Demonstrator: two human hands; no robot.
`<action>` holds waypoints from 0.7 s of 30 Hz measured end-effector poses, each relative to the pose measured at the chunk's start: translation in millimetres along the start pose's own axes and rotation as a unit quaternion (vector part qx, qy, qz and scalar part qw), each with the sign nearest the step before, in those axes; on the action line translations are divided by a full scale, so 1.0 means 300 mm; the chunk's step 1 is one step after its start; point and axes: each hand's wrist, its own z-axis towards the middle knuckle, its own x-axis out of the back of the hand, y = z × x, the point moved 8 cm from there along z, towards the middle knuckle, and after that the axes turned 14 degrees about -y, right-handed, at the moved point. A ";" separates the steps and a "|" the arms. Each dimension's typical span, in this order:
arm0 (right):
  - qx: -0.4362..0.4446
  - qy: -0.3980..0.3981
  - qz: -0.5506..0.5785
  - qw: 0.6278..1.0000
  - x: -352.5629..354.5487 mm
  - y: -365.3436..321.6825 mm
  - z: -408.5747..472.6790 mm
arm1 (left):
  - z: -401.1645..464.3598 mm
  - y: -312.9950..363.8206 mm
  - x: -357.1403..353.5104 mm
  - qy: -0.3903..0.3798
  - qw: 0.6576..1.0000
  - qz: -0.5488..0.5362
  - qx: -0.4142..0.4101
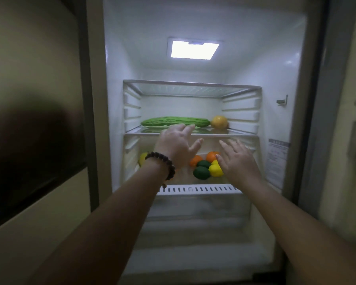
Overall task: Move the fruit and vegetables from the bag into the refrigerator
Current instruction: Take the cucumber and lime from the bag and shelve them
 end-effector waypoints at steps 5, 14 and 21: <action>-0.036 -0.014 0.016 0.999 -0.026 0.037 -0.199 | -0.171 0.081 -0.121 -0.019 0.999 -0.033 -0.012; -0.118 -0.040 -0.022 0.992 -0.075 0.098 -0.637 | -0.469 0.288 -0.331 -0.088 0.990 -0.102 -0.036; -0.176 -0.042 -0.067 0.981 -0.010 0.188 -0.998 | -0.637 0.564 -0.407 -0.170 0.967 -0.150 -0.113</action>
